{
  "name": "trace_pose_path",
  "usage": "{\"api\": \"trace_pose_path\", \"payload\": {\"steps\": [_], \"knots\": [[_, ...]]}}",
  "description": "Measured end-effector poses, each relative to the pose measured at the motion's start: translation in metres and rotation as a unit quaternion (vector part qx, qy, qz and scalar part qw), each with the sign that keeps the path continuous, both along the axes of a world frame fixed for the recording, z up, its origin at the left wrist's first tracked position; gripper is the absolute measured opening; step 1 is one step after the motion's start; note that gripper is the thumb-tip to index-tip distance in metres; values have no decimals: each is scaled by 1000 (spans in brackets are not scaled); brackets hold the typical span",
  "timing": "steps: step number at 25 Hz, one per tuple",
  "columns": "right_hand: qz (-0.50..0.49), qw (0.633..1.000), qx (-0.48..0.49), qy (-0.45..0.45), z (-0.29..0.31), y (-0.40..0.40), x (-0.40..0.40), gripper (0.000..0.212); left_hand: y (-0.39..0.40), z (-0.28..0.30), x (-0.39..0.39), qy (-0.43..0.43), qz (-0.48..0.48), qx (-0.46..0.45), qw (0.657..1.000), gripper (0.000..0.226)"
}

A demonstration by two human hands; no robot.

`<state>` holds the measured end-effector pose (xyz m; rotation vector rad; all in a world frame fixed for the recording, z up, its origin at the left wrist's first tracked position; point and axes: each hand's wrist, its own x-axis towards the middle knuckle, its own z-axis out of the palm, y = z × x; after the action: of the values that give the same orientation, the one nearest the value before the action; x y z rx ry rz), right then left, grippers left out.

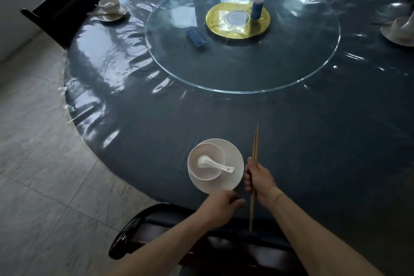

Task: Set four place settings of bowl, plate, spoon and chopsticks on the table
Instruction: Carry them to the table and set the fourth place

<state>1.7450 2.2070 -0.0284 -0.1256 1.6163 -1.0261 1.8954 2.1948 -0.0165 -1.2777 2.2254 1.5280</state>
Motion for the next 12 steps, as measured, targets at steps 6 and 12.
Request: {"api": "trace_pose_path", "payload": {"steps": [6,12], "knots": [[-28,998,7,-56,-5,-5,18,37,4,-9,-8,19,139,203,969,27],[98,994,10,49,-7,7,24,42,-1,-11,-3,21,211,240,947,22]]}}
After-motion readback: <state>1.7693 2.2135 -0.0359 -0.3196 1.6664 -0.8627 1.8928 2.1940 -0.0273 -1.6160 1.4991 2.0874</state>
